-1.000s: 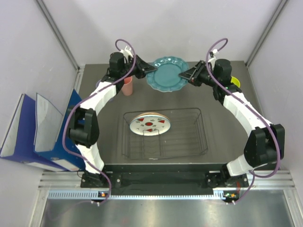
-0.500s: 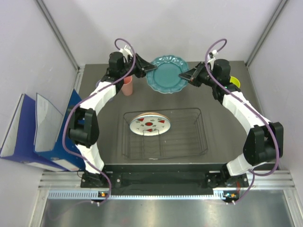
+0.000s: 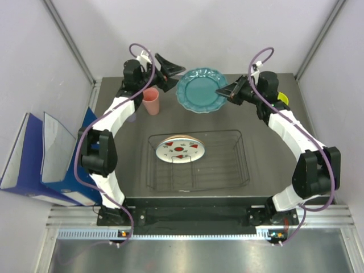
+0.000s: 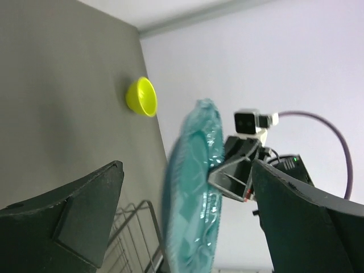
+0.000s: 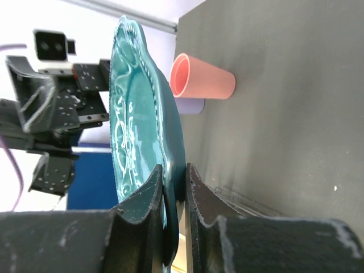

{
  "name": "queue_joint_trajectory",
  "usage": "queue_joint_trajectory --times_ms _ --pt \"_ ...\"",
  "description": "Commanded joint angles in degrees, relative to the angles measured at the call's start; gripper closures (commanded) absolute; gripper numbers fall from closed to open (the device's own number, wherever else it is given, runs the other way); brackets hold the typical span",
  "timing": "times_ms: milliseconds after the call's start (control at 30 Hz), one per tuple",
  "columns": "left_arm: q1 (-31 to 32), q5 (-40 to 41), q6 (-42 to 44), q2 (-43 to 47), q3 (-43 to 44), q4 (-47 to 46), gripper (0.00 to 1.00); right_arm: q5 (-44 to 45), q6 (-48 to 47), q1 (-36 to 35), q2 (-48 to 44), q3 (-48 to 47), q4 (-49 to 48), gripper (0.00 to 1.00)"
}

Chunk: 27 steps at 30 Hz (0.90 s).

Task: Unload the mixed dishes from the dish rack
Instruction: Pick up the plate from the dish rack, then place the plate at the center of the board.

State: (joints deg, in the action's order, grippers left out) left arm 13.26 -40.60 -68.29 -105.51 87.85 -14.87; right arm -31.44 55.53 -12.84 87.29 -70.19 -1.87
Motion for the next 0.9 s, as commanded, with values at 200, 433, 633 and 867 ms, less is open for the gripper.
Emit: queue_joint_trajectory --times_ms 200,433,633,867 --pt "-4.99 6.23 -1.23 6.46 -3.92 0.64 0.01 1.38 10.48 11.43 11.57 -21.99 -7.10 1.00" --pt "-4.56 6.23 -0.70 11.81 -9.36 -2.00 0.01 4.37 6.70 12.40 20.55 -23.33 -4.89 1.00" --pt "-2.98 5.35 -0.09 12.96 -12.09 -3.40 0.01 5.51 4.33 12.14 25.47 -19.46 -8.41 1.00" --pt "0.01 5.62 1.67 12.88 -14.29 -3.06 0.01 6.39 2.92 11.52 30.66 -18.75 -9.91 1.00"
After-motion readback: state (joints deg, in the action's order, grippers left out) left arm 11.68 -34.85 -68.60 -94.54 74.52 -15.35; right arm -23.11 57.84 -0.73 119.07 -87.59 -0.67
